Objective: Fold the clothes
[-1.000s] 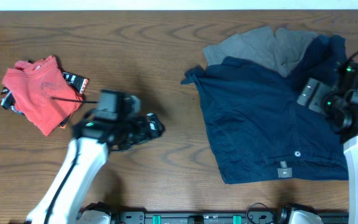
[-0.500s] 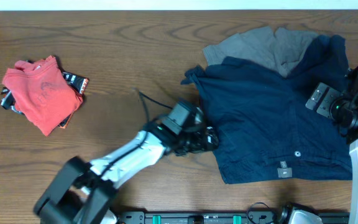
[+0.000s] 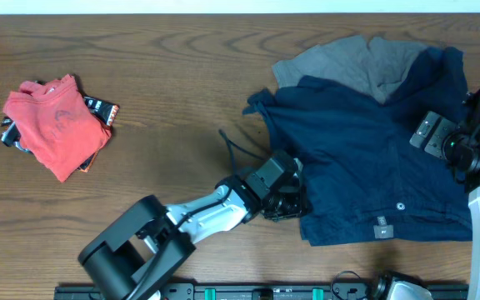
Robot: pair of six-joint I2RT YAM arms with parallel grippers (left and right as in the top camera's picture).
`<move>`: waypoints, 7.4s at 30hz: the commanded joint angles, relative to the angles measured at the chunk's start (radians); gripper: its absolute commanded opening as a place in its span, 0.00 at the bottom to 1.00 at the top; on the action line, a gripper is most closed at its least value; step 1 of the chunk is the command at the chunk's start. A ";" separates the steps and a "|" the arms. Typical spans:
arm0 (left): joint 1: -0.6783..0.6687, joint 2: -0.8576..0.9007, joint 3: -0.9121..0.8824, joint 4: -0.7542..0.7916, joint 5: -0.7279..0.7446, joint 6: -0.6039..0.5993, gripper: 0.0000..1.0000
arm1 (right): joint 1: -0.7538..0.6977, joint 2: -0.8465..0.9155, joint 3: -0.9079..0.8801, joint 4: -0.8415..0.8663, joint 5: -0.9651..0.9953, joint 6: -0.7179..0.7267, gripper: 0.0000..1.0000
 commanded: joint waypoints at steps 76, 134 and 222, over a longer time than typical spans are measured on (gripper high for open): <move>0.948 -0.424 0.233 -0.914 -0.376 0.716 0.07 | -0.497 0.192 -0.057 -0.095 0.369 0.500 0.04; 0.948 -0.424 0.233 -0.911 -0.396 0.704 0.26 | -0.040 0.288 -0.573 0.654 -0.163 -0.012 0.01; 0.941 -0.423 0.211 -1.022 -0.272 0.697 0.52 | -0.162 0.629 0.627 -0.231 -0.195 -0.154 0.40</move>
